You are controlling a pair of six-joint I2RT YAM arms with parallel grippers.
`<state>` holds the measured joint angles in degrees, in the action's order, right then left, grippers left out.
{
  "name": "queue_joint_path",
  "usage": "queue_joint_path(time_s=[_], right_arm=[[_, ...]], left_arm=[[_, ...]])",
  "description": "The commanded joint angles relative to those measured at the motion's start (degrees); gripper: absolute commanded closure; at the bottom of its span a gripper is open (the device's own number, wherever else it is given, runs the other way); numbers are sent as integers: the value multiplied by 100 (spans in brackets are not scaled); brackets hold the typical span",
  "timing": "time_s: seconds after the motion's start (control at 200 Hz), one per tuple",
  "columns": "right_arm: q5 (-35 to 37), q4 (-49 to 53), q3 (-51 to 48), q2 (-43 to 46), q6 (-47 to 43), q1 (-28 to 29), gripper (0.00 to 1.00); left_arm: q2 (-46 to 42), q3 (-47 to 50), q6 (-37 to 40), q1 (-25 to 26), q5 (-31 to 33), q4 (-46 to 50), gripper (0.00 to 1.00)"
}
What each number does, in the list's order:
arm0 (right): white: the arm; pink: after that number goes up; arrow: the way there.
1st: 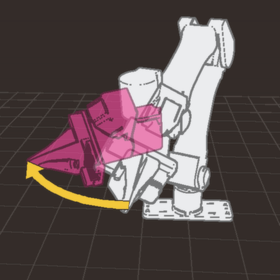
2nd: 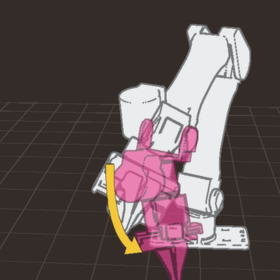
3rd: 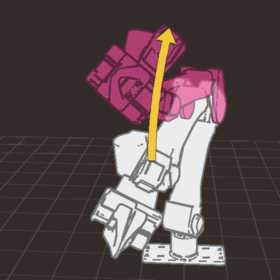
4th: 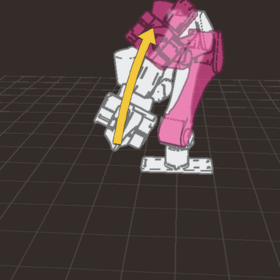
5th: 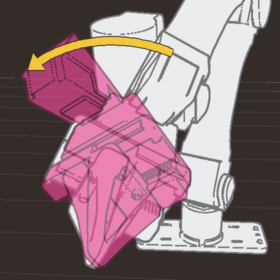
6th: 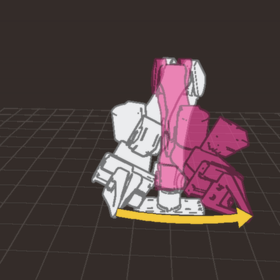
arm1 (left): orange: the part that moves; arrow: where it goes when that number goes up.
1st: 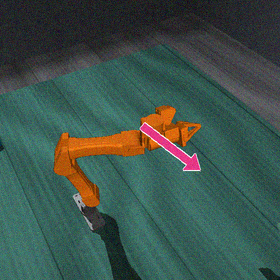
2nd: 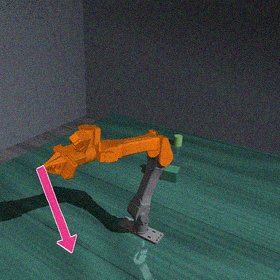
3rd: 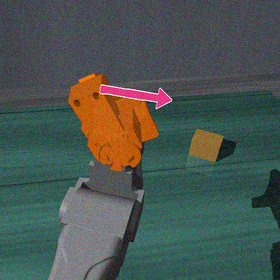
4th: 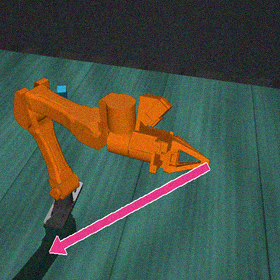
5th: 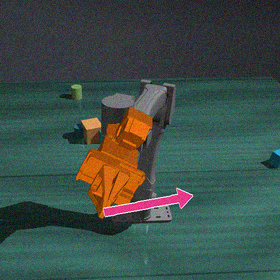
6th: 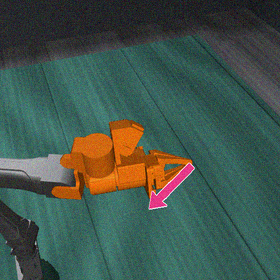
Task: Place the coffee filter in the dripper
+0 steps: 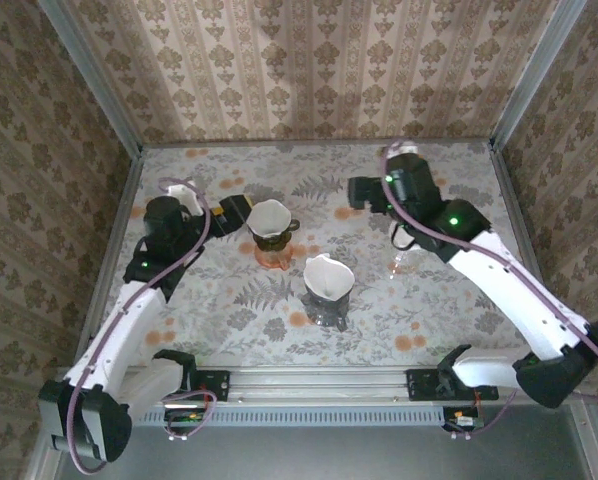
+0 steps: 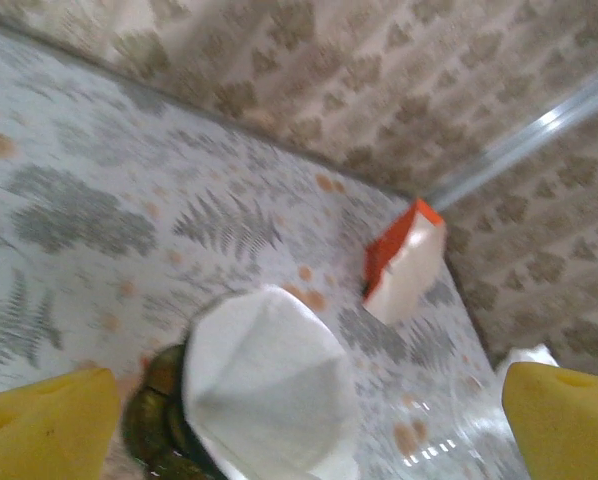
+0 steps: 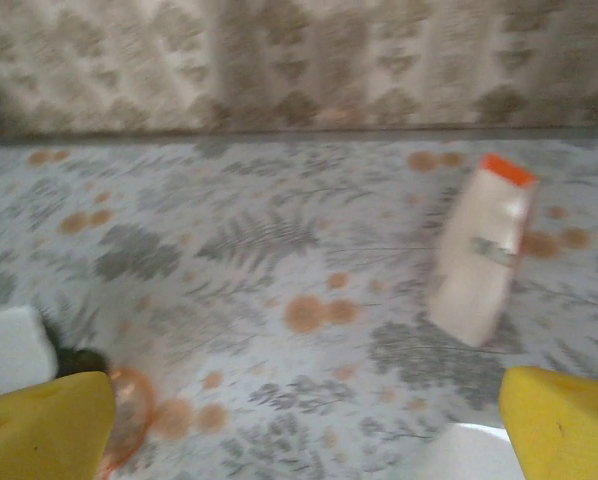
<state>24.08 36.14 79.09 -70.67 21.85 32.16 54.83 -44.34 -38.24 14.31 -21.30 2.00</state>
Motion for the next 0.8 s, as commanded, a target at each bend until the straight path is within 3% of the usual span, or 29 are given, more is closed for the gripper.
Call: queue_joint_path(time_s=[0.0, 0.065, 0.14, 0.295, 0.385, 0.59, 0.795], right_arm=[[943, -11, -388, 289, 273, -216, 0], [1583, -25, -655, 461, 421, -291, 0], [1846, -212, -1017, 714, 491, -448, 0], [1762, -348, -1544, 1151, 986, -908, 0], [1622, -437, -1739, 1339, 1085, -1090, 0], [1439, -509, -1914, 1538, 1024, -1343, 0], [1344, -512, -1899, 1588, 872, -1488, 0]], left_arm=[[-130, -132, 482, -243, 953, 445, 0], [-111, -179, 624, -379, 1413, 596, 0], [-31, -159, 785, -571, 1952, 565, 0], [309, 245, 1075, -1125, 2306, -262, 0], [737, 153, 1460, -1421, 2375, -218, 0], [2119, 134, 2853, -1474, 3509, -617, 0], [3007, 733, 3420, -1422, 4092, -2304, 0]])
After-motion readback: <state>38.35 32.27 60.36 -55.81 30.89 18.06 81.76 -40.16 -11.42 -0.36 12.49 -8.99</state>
